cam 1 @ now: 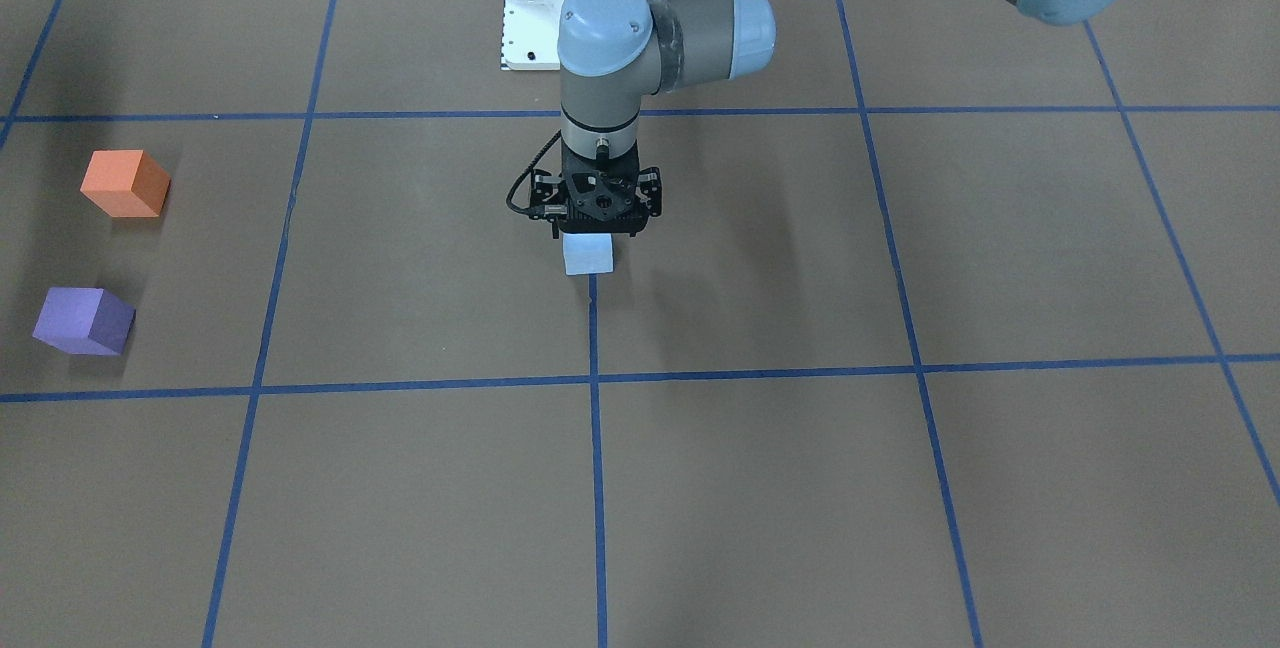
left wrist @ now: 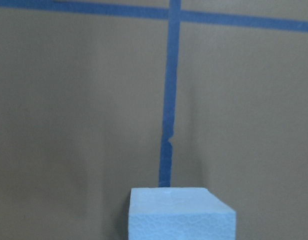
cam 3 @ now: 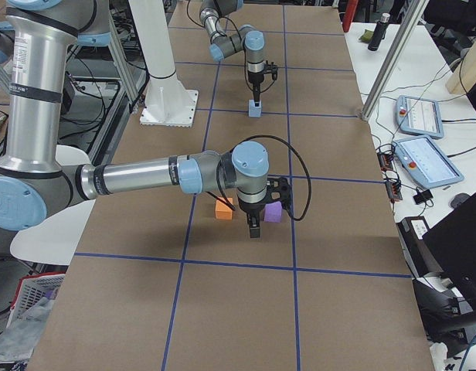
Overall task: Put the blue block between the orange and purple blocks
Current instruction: 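Open and withdraw the left gripper while the right gripper reaches toward the cube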
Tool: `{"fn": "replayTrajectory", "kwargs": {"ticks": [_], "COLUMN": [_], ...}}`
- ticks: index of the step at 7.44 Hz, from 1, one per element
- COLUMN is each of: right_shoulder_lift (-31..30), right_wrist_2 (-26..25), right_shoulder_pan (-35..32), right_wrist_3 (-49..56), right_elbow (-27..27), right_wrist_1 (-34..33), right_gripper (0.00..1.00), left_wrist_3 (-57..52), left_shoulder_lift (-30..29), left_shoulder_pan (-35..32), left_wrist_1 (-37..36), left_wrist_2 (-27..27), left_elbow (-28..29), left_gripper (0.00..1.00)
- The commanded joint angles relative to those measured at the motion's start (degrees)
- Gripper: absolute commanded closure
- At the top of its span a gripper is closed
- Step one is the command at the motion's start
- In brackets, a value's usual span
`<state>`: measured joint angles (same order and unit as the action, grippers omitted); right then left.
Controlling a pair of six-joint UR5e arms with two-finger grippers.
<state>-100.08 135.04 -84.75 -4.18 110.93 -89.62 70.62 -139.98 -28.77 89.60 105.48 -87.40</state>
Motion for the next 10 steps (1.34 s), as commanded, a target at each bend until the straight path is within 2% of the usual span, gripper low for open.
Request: {"fn": "replayTrajectory", "kwargs": {"ticks": [1,3,4,5,6,7,9,10], "right_shoulder_lift": [0.84,8.28,13.89,19.25,24.79,30.15,38.77,42.38], "right_wrist_2": [-0.13,-1.00,-2.57,-7.03,-12.81,-16.53,-22.95,-23.59], "right_shoulder_pan": [6.92,16.59,21.95,29.05,36.95,43.38,50.44,52.04], "right_wrist_3": [-12.44,-29.84,-38.18,-48.01,-56.29,-62.90,-66.04,-66.39], "right_elbow": [6.28,8.77,8.60,8.51,8.17,6.16,-1.29,-4.90], "right_wrist_1": [-0.03,-0.12,-0.21,-0.38,-0.82,-0.82,-0.82,-0.82], "right_gripper": [0.00,0.00,0.00,0.00,0.00,0.00,0.00,0.00], "left_wrist_3": [-11.94,-26.95,-36.43,-46.09,-56.28,-65.96,-84.48,-91.99], "left_shoulder_lift": [5.81,21.25,27.24,32.17,36.57,40.27,45.64,46.45], "left_shoulder_pan": [-7.14,-16.53,-22.58,-28.39,-34.97,-40.69,-53.51,-58.45], "left_wrist_1": [-11.17,-11.20,-11.12,-10.68,-10.41,-10.33,-10.24,-10.24], "left_wrist_2": [6.11,11.57,14.55,17.54,19.05,20.72,26.51,28.97], "left_elbow": [-12.47,-23.21,-24.99,-25.01,-24.40,-22.92,-15.74,-11.43], "left_gripper": [0.01,0.01,0.01,0.00,0.00,0.00,0.00,0.00]}}
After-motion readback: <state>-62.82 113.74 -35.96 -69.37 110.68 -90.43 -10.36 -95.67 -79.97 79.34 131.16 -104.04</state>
